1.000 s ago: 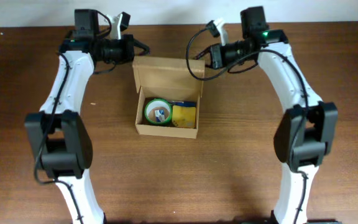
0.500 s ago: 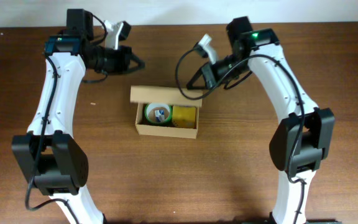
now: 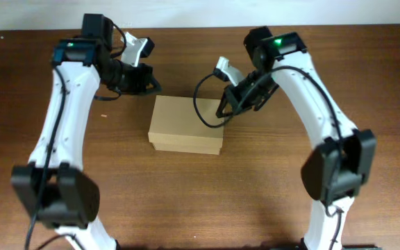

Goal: Pack container
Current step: 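Fold the lid down over the box with both grippers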

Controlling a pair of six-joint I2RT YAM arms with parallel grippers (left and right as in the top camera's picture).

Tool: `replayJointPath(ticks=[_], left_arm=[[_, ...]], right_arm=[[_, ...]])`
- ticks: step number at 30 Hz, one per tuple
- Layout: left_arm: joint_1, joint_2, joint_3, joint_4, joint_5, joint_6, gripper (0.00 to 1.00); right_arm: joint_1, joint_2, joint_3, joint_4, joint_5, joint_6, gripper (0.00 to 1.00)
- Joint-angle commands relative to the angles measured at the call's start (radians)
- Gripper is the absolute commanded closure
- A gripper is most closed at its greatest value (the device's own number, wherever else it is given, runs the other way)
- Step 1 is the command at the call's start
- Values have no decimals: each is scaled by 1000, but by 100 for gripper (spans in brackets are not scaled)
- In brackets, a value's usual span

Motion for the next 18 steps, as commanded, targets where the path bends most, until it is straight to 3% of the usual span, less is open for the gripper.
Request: replayJointPath(ticks=[1,8,18], left_arm=[[-14,-110,14,-35,-57,76,98],[-45,-138,-43,-71,-123,82,98],[-66,-138,-420,200,-42,33,98]], right_arm=[[13,-131,10,-5,63,-18,96],[65,-154,-16,-10,84,-18,96],[103,-154,-288,198,38,-17,96]])
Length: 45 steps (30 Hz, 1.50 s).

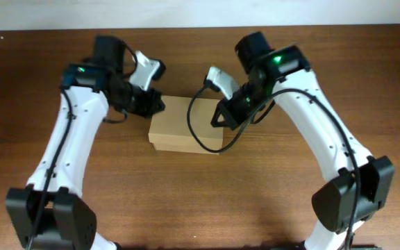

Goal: Pack container
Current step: 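Fold the lid down over the box with both grippers, then release the lid and pull both grippers back from the box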

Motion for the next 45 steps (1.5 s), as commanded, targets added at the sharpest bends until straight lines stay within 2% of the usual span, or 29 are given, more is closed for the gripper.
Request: replayJointPath(ticks=[1,10,23,27,31,40,45], left_arm=[[-1,6,-92,48,32,-29,98],[-1,6,-265,195,43,-96,98],[-1,6,-347,236,58,-116,98],[-1,-8,-346,237,58,-158,98],[-1,-101,-344,236,45,-161,98],[-2,-493,-344,197,-61,-175,98],[-1,-676,-344,128,-154,-176,98]], right_arm=[[5,12,-101,69,-28,-9,96],[5,12,-361,335,-33,74,96],[4,13,-386,343,-32,74,96],[3,8,-364,307,-32,74,96],[3,-16,-277,230,-19,73,96],[3,-159,-9,77,110,73,96],[3,-245,27,19,203,73,96]])
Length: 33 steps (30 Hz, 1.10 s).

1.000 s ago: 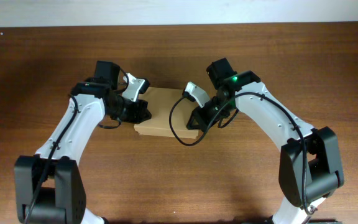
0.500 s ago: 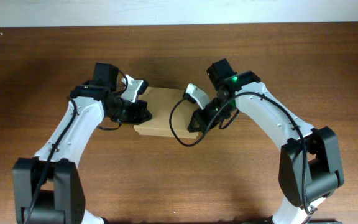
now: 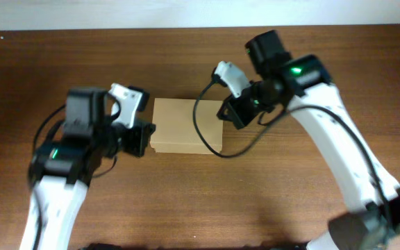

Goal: Pack container
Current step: 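Release the lid and pull both grippers back from the box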

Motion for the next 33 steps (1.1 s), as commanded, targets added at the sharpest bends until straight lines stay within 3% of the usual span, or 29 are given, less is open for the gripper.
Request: replayJointPath(ticks=[1,5,6,7,8,9,33], left_arm=[[-1,-92,3,-37,-99,-10,98],[-1,-192,3,-94,-153,-9,97],[-1,-209,3,-100,-154,-9,86],[-1,-225,3,-103,-154,-9,69],[-1,-242,3,-104,-153,-9,0],[-1,-254,3,-105,-153,-9,1],[-1,-287,3,-106,-154,-9,1]], right_arm=[[5,-66,17,-33,102,5,96],[5,-132,17,-79,126,5,96],[5,-146,17,-85,126,5,87],[5,-156,17,-92,126,5,71],[5,-165,17,-98,126,5,46],[5,-170,17,-102,125,5,1],[5,-161,17,-102,174,4,1]])
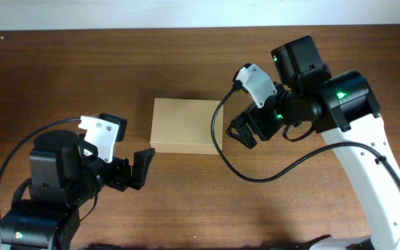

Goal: Pack container
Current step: 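Release the lid and pull both grippers back from the box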

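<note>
A closed tan cardboard box (186, 125) lies flat in the middle of the wooden table (200, 194). My left gripper (143, 167) hovers below and to the left of the box's front left corner, pointing right and apart from the box. My right gripper (240, 132) hangs just off the box's right side, near its front right corner, with a black cable looping beneath it. From overhead the fingers of both grippers overlap, so their gap is hidden. Nothing shows between them.
A pale wall strip (200, 14) runs along the table's far edge. The left arm's base (40, 208) fills the front left corner, and the right arm (367, 160) runs down the right side.
The left gripper has drawn back from the box's left side toward the front left. The right gripper has moved off the box's right edge, slightly right and forward. The box lies where it was.
Both grippers were first at the box's far corners, left and right. Then they stood closer over its top edges. Later each was beside a short side of the closed box. Now both are off it, the left one farther toward the front.
</note>
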Controlling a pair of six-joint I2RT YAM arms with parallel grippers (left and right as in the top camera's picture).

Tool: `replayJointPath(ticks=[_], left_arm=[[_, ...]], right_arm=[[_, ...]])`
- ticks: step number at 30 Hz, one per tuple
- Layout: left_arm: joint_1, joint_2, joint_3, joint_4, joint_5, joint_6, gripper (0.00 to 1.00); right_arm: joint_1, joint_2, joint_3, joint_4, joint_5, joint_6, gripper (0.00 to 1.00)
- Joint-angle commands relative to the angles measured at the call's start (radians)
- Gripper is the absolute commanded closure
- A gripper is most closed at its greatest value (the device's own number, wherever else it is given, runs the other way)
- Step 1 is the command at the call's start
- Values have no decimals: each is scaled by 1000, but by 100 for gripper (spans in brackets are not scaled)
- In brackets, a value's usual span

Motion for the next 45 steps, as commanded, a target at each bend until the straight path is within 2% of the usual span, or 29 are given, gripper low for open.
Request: replayJointPath(ticks=[1,5,11,18,23,35,38,45], left_arm=[[-2,-17,3,0,-7,1,1],[-3,-60,3,-1,-14,6,1],[63,-259,-83,24,-99,24,1],[129,-573,-482,309,-104,14,1],[130,-718,-720,471,-104,11,1],[130,-840,-1015,649,-104,-106,1],[129,-839,-1056,698,-104,-120,1],[129,-839,-1061,699,-104,-120,1]], right_arm=[[5,-2,11,0,16,5,1],[5,-2,11,0,16,5,1],[5,-2,11,0,16,5,1],[5,-2,11,0,16,5,1],[5,-2,11,0,16,5,1],[5,-2,11,0,16,5,1],[5,-2,11,0,16,5,1],[5,-2,11,0,16,5,1]])
